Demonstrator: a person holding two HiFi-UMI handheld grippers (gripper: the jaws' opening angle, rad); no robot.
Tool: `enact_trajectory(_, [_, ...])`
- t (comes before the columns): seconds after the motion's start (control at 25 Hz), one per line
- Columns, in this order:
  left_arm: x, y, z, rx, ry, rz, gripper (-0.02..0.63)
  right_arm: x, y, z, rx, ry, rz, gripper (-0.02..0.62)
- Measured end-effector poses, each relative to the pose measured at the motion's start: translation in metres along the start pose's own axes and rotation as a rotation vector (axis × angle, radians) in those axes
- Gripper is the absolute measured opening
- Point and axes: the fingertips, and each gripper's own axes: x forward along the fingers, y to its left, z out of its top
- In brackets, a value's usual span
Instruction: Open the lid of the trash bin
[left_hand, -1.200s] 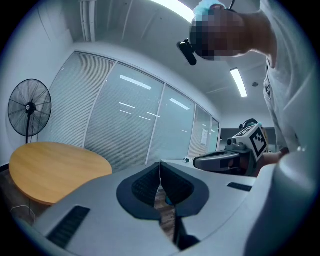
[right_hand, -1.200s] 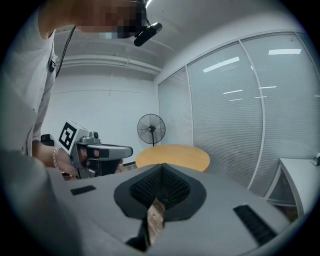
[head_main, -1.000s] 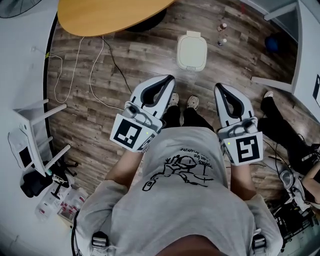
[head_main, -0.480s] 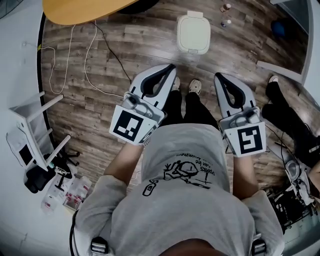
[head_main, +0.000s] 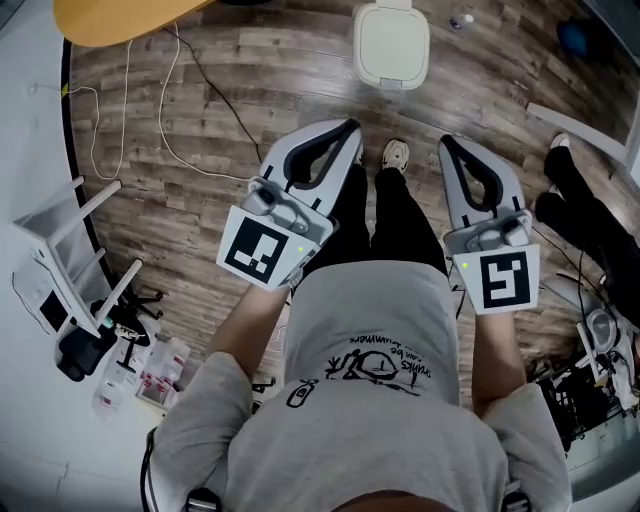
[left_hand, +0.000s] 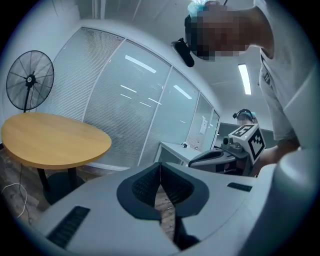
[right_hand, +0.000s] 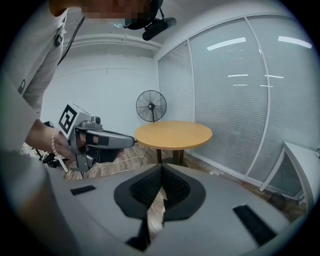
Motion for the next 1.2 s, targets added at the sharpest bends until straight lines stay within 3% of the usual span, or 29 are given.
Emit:
enact_trajectory(0.32, [0.010, 0.023, -0.046, 0.006, 0.068, 0.020, 0.020, 0.028, -0.009, -0.037, -0.022, 0.031, -0.011, 0.006])
enact_trajectory(1.2, [0.049, 0.058, -0.169, -0.004, 0.127, 0.016, 0.020, 0.102, -0.028, -0.163, -0.169, 0.148, -0.034, 0.006])
